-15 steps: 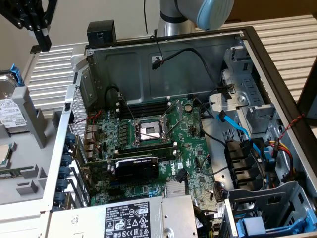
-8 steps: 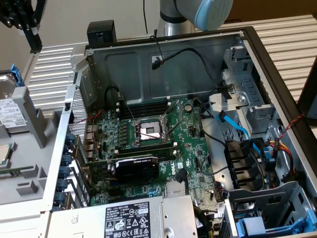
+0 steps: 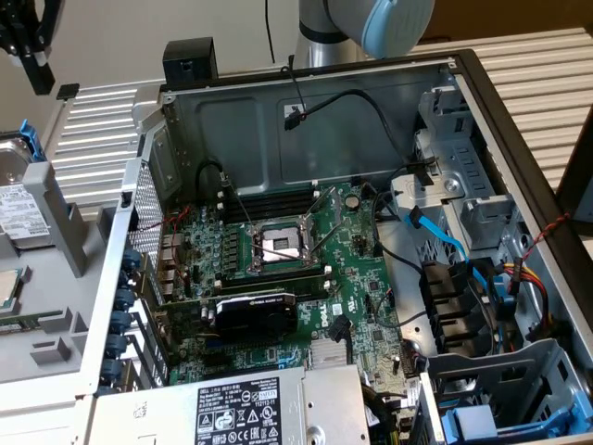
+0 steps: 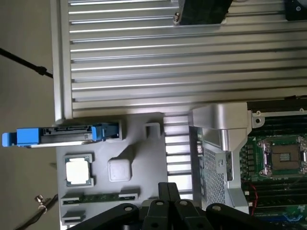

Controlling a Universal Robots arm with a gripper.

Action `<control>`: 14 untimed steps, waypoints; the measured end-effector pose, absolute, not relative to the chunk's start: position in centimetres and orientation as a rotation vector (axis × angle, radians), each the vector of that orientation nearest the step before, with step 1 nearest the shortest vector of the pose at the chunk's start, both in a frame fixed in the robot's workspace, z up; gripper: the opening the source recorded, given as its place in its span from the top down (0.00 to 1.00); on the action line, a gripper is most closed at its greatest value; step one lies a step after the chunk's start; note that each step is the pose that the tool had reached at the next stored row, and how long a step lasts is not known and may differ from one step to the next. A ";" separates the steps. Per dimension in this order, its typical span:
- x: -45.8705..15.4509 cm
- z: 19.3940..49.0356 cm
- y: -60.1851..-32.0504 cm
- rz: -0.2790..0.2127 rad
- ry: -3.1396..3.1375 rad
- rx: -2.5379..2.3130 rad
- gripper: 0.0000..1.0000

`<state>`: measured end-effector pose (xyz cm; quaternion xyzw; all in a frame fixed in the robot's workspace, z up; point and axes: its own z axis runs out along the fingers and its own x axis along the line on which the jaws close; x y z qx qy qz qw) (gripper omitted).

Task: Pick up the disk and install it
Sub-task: 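Reach for the disk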

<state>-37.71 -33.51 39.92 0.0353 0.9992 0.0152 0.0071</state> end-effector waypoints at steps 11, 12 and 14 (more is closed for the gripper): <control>-41.5 39.9 -32.0 0.047 3.125 0.110 0.89; -41.7 39.9 -31.7 0.047 3.125 0.110 0.89; -42.1 39.9 -31.2 0.047 3.125 0.110 0.89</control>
